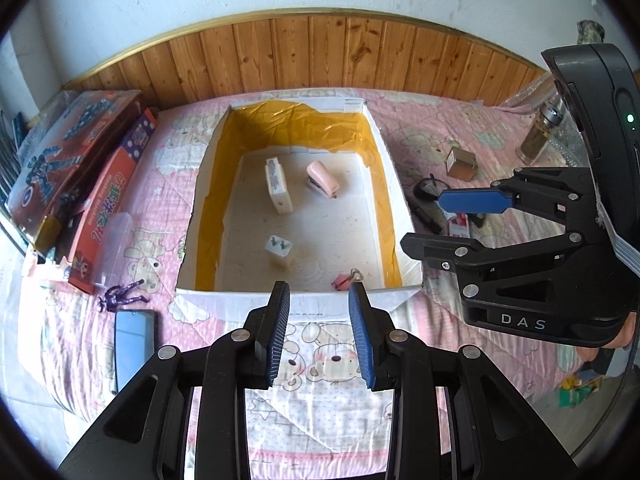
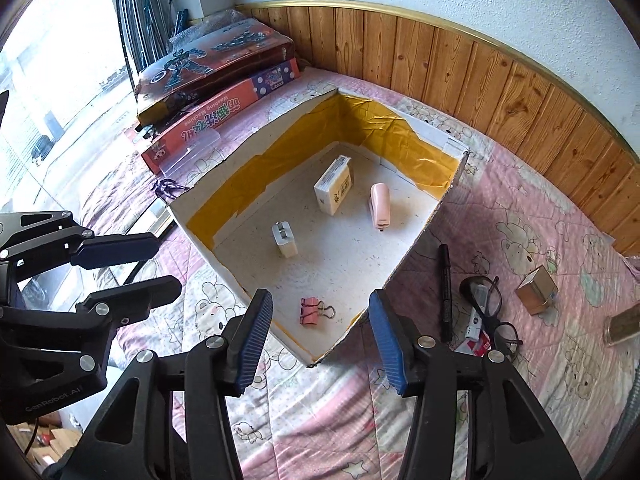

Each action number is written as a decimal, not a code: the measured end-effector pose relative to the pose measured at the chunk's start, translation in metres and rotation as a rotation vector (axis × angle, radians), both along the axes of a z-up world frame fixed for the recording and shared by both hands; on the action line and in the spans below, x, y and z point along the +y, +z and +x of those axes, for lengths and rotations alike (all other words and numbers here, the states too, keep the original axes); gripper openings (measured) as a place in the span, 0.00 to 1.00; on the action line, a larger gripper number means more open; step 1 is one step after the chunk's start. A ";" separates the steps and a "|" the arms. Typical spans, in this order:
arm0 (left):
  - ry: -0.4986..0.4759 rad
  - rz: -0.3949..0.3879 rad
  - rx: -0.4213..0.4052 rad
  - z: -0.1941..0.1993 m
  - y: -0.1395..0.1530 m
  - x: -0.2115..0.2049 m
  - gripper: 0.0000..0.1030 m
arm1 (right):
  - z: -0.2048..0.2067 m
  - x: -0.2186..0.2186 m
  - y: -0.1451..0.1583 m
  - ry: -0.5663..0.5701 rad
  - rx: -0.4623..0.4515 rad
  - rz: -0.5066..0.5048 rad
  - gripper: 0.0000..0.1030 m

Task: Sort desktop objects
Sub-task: 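Move both grippers away from the box toward the staples box and tape roll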

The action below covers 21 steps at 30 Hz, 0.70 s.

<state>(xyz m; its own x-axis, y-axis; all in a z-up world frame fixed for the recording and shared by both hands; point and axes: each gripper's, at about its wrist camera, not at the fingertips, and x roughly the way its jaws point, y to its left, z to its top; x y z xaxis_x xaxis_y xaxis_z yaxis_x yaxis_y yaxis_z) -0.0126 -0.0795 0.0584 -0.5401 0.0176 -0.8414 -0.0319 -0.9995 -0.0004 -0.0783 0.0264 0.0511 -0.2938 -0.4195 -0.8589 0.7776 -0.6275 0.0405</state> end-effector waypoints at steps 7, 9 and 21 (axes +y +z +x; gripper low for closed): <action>-0.025 -0.012 0.074 0.022 0.000 0.026 0.32 | 0.022 0.028 0.002 0.011 0.093 -0.114 0.51; -0.037 -0.008 0.087 0.029 -0.002 0.035 0.32 | 0.031 0.037 0.001 0.015 0.121 -0.140 0.51; -0.105 0.096 0.038 0.041 -0.042 0.094 0.34 | 0.062 0.124 -0.029 -0.104 0.182 -0.252 0.54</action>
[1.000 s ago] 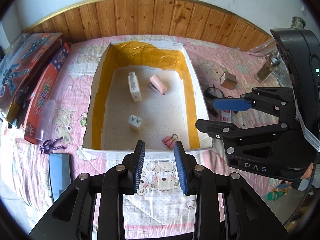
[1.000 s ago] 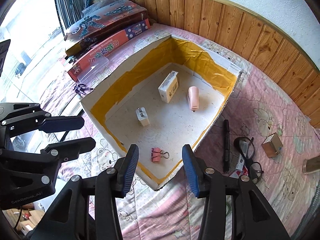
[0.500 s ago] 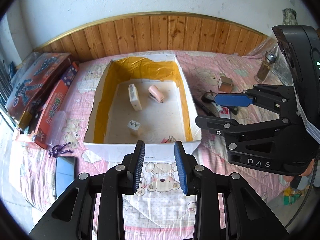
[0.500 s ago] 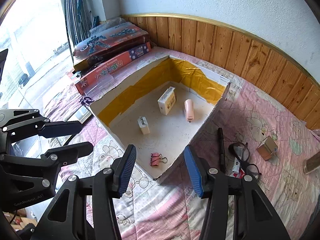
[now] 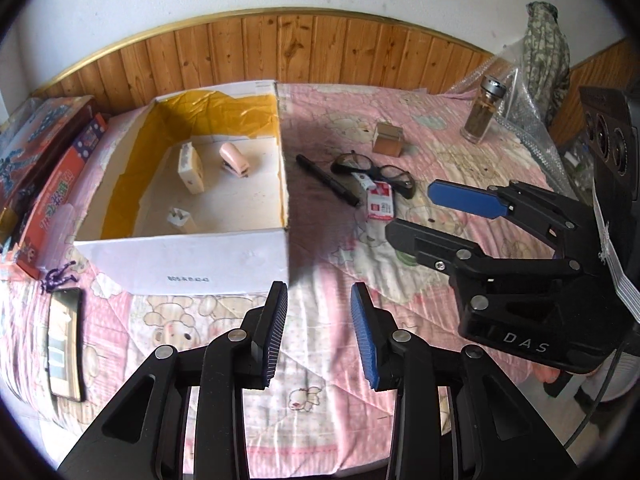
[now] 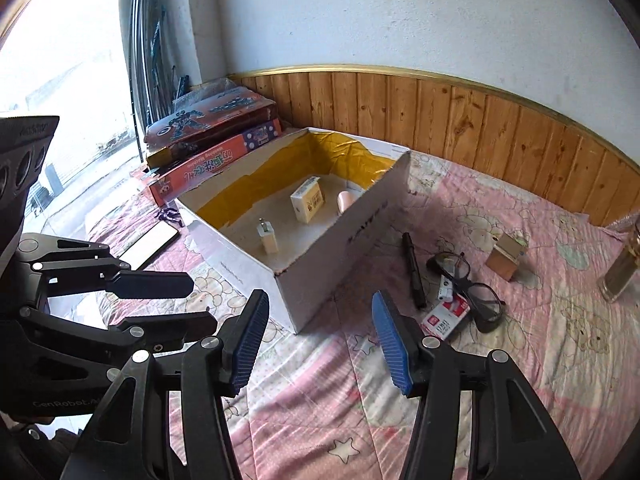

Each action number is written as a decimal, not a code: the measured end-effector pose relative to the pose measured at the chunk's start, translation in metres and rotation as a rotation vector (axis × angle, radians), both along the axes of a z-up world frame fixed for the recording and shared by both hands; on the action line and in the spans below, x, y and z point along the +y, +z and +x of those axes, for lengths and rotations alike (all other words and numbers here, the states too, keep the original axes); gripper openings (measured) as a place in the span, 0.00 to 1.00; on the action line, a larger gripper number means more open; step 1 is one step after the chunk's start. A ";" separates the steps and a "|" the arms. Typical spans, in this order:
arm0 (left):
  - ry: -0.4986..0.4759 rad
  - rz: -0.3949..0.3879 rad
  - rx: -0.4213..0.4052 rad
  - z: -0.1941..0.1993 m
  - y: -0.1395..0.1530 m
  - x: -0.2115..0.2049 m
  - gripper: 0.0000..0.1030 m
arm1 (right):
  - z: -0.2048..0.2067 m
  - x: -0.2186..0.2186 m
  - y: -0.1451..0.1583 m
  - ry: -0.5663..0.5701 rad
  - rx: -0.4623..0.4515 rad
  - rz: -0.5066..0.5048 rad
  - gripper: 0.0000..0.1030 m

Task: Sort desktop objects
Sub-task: 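Move both grippers away from the box toward the staples box and tape roll, then grasp the red-white staples box with the left gripper while the right gripper grasps the green tape roll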

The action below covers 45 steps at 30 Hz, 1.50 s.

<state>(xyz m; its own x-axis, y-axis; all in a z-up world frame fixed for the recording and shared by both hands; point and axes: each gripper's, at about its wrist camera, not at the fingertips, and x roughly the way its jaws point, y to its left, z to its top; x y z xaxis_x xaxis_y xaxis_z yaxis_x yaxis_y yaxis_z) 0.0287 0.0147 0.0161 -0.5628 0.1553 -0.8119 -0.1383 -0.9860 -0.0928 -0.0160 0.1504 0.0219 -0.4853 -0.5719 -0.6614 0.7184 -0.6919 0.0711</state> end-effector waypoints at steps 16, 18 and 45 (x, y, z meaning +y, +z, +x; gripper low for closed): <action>-0.053 0.075 -0.173 -0.079 -0.066 0.082 0.40 | -0.049 0.127 -0.103 -0.355 -0.265 -0.051 0.54; -0.053 0.060 -0.172 -0.096 -0.070 0.089 0.40 | -0.052 0.122 -0.108 -0.333 -0.271 -0.053 0.54; -0.126 0.001 -0.164 -0.212 -0.135 0.123 0.38 | -0.085 0.061 -0.147 -0.157 -0.125 0.131 0.47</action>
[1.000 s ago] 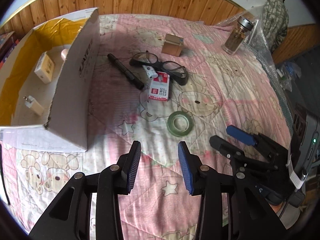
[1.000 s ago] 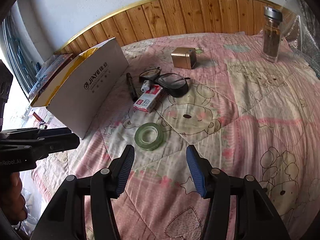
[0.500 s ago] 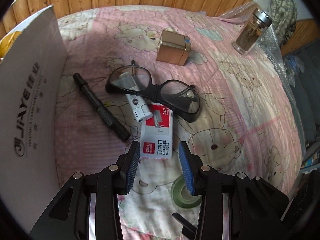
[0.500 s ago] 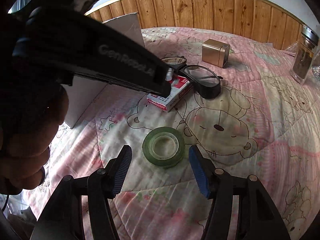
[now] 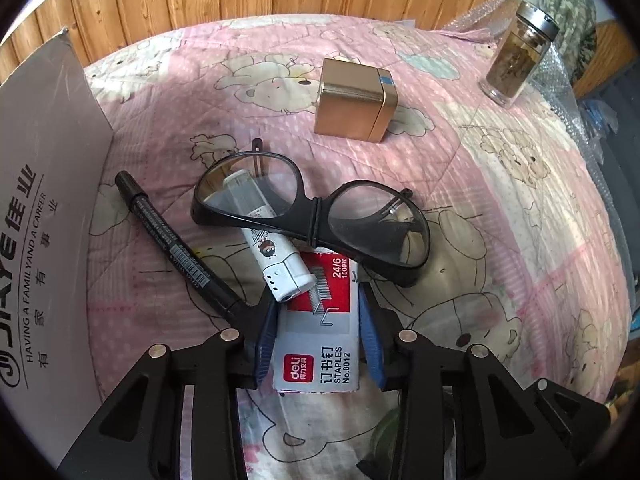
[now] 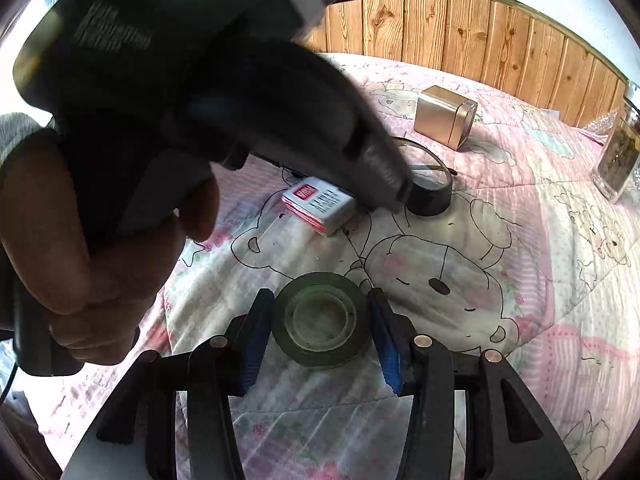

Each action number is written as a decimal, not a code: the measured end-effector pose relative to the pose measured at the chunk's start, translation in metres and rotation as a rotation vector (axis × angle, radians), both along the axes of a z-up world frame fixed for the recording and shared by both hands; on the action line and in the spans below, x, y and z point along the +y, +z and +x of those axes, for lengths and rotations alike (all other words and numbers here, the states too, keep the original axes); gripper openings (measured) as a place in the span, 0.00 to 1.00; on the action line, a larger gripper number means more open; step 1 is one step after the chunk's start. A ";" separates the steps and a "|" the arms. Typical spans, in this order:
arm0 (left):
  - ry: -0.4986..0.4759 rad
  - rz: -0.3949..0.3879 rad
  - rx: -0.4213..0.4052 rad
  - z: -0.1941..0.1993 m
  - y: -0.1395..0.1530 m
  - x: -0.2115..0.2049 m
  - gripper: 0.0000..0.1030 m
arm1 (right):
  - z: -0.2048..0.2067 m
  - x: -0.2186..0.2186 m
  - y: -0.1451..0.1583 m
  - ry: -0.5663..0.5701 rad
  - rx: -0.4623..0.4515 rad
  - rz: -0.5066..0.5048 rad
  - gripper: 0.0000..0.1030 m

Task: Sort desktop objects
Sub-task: 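Grasp the red-white staples box with the left gripper while the right gripper grasps the green tape roll, then lift and carry the staples box and green tape roll over the white box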

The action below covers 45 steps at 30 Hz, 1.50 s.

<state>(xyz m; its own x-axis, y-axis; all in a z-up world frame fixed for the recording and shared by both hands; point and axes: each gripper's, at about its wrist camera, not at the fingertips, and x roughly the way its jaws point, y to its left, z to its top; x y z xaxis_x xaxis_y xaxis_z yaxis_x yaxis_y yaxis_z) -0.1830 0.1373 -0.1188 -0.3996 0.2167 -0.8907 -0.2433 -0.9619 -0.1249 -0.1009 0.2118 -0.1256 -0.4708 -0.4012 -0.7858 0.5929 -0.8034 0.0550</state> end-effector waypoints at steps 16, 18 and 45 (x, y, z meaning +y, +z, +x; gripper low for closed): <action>0.063 0.118 0.007 0.086 0.049 -0.038 0.37 | 0.037 0.030 0.035 -0.090 -0.057 -0.126 0.47; 0.067 0.126 0.004 0.101 0.051 -0.044 0.37 | 0.048 0.030 0.038 -0.094 -0.057 -0.128 0.48; 0.275 0.225 0.129 0.222 0.119 -0.148 0.37 | 0.132 -0.030 0.102 0.053 0.085 -0.086 0.48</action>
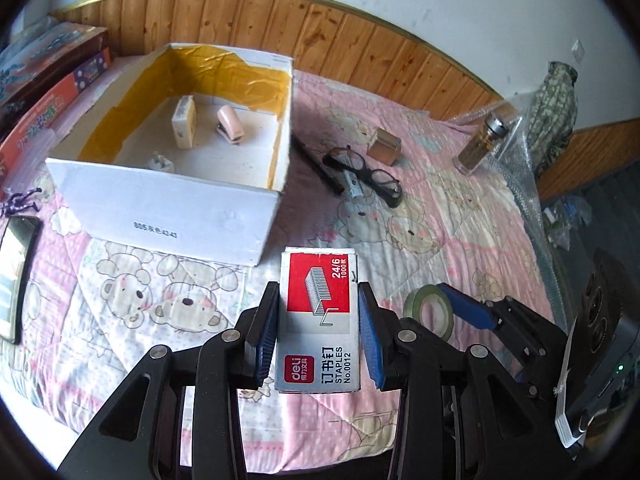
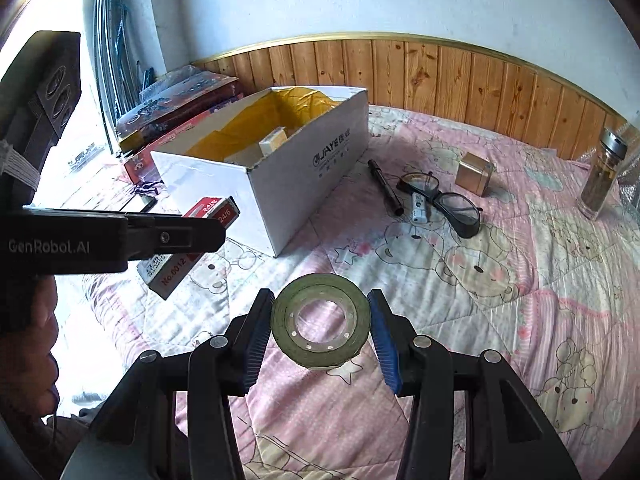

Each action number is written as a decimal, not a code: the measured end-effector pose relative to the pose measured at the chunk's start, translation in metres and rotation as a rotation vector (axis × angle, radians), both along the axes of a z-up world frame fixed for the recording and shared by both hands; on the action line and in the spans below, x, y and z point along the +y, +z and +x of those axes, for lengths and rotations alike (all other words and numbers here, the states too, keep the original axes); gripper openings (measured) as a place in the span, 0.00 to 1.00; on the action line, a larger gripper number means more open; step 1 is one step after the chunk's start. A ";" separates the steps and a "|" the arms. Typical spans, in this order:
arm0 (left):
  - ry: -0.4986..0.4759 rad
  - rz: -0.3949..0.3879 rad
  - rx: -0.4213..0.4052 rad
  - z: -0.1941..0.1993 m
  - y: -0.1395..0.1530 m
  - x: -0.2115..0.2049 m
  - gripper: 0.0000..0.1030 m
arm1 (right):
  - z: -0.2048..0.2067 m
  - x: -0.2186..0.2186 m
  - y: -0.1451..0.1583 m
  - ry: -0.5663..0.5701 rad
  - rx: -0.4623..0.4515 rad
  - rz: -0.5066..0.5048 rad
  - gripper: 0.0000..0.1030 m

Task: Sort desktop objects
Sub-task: 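Lift and carry the staples box and green tape roll over the white box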

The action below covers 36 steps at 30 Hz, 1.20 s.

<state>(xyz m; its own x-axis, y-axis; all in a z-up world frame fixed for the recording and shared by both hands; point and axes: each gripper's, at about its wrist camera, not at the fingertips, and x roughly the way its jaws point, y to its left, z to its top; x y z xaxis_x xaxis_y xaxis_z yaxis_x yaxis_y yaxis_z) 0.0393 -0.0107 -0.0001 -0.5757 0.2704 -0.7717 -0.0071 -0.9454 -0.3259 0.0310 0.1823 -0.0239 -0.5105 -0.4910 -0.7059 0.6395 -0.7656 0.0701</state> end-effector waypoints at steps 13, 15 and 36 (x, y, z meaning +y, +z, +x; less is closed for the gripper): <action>0.121 0.070 -0.008 -0.020 0.021 -0.072 0.37 | -0.014 -0.051 0.040 0.101 0.034 -0.003 0.47; 0.132 0.071 -0.011 -0.028 0.023 -0.079 0.37 | -0.020 -0.060 0.044 0.111 0.029 -0.005 0.47; 0.132 0.047 -0.147 -0.130 0.013 -0.114 0.37 | -0.114 -0.143 0.049 0.285 -0.069 0.102 0.48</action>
<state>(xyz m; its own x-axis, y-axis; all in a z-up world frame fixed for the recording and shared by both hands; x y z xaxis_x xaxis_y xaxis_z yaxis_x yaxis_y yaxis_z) -0.0911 -0.1251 0.0133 -0.4904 0.2375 -0.8385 0.1670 -0.9187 -0.3579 -0.0827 0.0391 0.0250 -0.3117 -0.5326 -0.7869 0.8257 -0.5616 0.0530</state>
